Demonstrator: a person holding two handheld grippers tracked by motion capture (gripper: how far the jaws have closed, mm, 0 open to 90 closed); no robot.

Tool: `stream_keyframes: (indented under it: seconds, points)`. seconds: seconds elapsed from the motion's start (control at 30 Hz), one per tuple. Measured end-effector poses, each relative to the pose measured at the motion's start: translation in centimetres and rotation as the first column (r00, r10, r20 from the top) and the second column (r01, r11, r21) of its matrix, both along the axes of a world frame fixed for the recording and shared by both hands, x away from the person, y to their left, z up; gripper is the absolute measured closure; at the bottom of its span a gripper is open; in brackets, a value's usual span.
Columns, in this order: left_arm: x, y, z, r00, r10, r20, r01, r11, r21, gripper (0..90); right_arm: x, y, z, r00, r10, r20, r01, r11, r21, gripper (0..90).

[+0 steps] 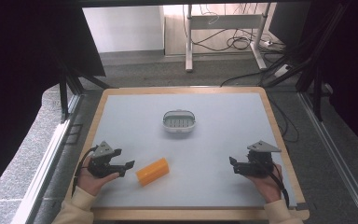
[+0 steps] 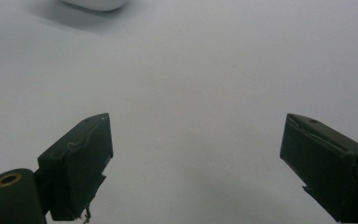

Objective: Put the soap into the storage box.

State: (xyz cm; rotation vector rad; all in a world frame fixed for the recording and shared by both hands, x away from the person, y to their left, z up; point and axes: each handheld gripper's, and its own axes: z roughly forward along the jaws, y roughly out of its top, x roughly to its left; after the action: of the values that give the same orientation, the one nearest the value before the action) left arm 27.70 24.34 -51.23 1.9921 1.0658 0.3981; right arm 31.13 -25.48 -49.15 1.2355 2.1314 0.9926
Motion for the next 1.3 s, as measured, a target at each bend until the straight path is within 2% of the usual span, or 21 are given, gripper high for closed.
stream_keyframes:
  seconds: [0.13,0.27,0.53,0.6,0.7,0.8,0.9,1.0,1.07,1.17,1.27,1.3]
  points:
    - [-0.2,0.3,0.2,1.0000,0.001,-0.004,-0.001,0.9999,0.013,24.2,0.2,-0.2,-0.2,0.9999,0.004,-0.016,-0.003,0.9996,0.029,11.7]
    - [-0.3,0.3,0.9,1.0000,-0.003,0.006,0.002,0.9999,0.014,25.9,0.0,-0.3,-0.1,0.9999,-0.002,-0.012,0.003,0.9991,0.042,12.3]
    - [-1.0,0.2,1.3,0.9999,-0.013,-0.011,0.013,0.9999,0.005,26.4,0.5,-0.1,0.0,0.9999,-0.010,0.008,0.009,0.9985,0.054,13.5]
    - [-1.0,0.3,1.5,0.9998,-0.014,-0.010,0.014,0.9999,0.000,27.1,0.6,-0.1,-0.1,0.9999,-0.015,0.008,0.014,0.9988,0.047,13.6]
    - [-0.8,0.3,1.7,0.9997,-0.020,-0.013,0.019,0.9998,-0.006,27.1,0.7,-0.1,-0.1,0.9995,-0.030,0.002,0.030,0.9976,0.062,14.0]
    - [-0.8,0.4,2.1,0.9999,0.001,-0.011,-0.001,0.9997,-0.024,26.9,0.4,0.0,-0.3,0.9981,-0.062,0.008,0.061,0.9959,0.066,14.3]
    - [-0.7,0.4,2.3,0.9997,0.010,-0.023,-0.011,0.9993,-0.035,27.5,0.1,-0.1,-0.5,0.9985,-0.054,0.007,0.053,0.9939,0.096,14.5]
    - [-0.3,-0.1,2.2,0.9990,0.005,-0.044,-0.006,0.9997,-0.023,28.5,0.0,-0.2,-0.4,0.9994,-0.028,0.019,0.027,0.9963,0.082,15.0]
    - [-0.2,-0.6,2.3,0.9983,-0.007,-0.058,0.004,0.9991,-0.043,28.7,-0.1,-0.2,-0.3,0.9994,-0.017,0.029,0.015,0.9972,0.073,15.2]
    - [-0.1,-1.4,3.0,0.9985,-0.018,-0.051,0.017,0.9997,-0.016,29.1,-0.5,-0.3,-0.3,0.9995,-0.007,0.031,0.005,0.9965,0.083,15.4]
    - [0.0,-1.9,3.5,0.9978,-0.037,-0.055,0.036,0.9991,-0.020,29.5,-0.7,-0.5,-0.1,0.9993,-0.017,0.034,0.013,0.9942,0.107,16.4]
    - [0.0,-1.9,3.6,0.9976,-0.044,-0.053,0.043,0.9990,-0.015,29.6,-0.7,-0.5,0.0,0.9990,-0.020,0.040,0.016,0.9950,0.099,16.8]
